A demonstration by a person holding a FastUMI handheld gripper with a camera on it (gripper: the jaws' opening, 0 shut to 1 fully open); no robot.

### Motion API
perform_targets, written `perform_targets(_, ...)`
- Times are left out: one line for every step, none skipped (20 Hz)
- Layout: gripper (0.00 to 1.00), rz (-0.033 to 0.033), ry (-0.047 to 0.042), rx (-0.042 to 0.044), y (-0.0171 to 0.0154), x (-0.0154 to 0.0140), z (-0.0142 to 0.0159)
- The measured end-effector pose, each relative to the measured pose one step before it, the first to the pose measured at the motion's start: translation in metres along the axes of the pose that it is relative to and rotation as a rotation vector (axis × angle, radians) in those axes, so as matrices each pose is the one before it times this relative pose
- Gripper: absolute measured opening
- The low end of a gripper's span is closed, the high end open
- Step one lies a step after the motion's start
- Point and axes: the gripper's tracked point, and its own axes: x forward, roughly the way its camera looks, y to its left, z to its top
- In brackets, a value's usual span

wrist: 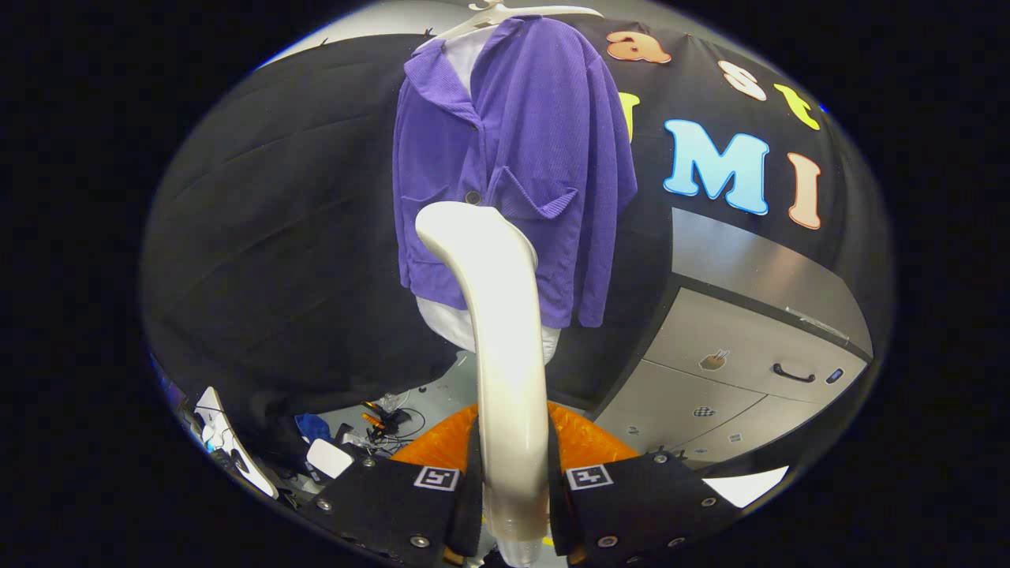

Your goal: Iron the clothes twice with a garment steamer, once on the left side and once on the right side.

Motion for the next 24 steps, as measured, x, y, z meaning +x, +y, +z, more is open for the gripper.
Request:
perform_targets(0.35, 0.00359, 0.00151, -0.00286, 0.00422, -0.00398, -0.00138)
perform_targets(0.35, 0.00054, 0.00085, -0.0072, 0.00158, -0.00512, -0.00029)
perform_targets(0.35, -0.00546, -0.00924, -0.00045, 0.00018, -0.00584, 0.00151)
perform_targets(0.35, -0.01221, -0.009, 0.00477, -0.00073, -0.00648, 0.0023)
perform_targets(0.35, -0.0133, -0.01033, 0.01279, -0.00088, -0.00704, 0.00117)
perform_targets(0.35, -0.01518, -0.00974, 0.01835, -0.00198, -0.00754, 0.00309)
perform_targets(0.35, -0.01805, -0.01609, 0.01604, -0.0006, -0.00747, 0.00325)
perform_targets(0.35, -0.02302, -0.01881, 0.01145, -0.0018, -0.00672, 0.00577)
perform_targets(0.35, -0.02553, -0.01046, 0.01385, -0.00226, -0.00588, 0.00209)
perform_targets(0.35, -0.02061, -0.00449, 0.01993, -0.00079, -0.00586, 0.00127)
perform_targets(0.35, -0.01556, -0.00701, 0.02337, 0.00106, -0.00457, 0.00059)
perform_targets(0.35, -0.0158, -0.00662, 0.01538, 0.00182, -0.00445, 0.00162)
perform_targets(0.35, -0.01724, -0.00752, 0.01031, 0.00244, -0.00511, 0.00218)
perform_targets(0.35, -0.01824, -0.00866, 0.0083, 0.00249, -0.00419, 0.00283)
perform_targets(0.35, -0.01594, -0.01021, 0.00837, 0.00346, -0.0034, 0.00172)
perform_targets(0.35, -0.01391, -0.01278, 0.005, 0.00561, -0.00417, 0.00508)
perform_targets(0.35, -0.01105, -0.01978, 0.00179, 0.00672, -0.00477, 0.00628)
perform_targets(0.35, -0.00952, -0.02475, -0.00106, 0.00738, -0.0044, 0.00887)
perform_targets(0.35, -0.01066, -0.02679, -0.00444, 0.00733, -0.00314, 0.00929)
perform_targets(0.35, -0.01133, -0.03085, -0.0029, 0.00734, -0.00302, 0.01224)
perform_targets(0.35, -0.00671, -0.03341, 0.00277, 0.00809, -0.00201, 0.01212)
perform_targets(0.34, -0.00416, -0.0369, 0.00205, 0.00866, -0.00198, 0.01582)
perform_targets(0.35, -0.00366, -0.0418, -0.00329, 0.00779, 0.00006, 0.01651)
perform_targets(0.35, -0.00337, -0.04615, -0.01055, 0.00796, 0.00174, 0.02044)
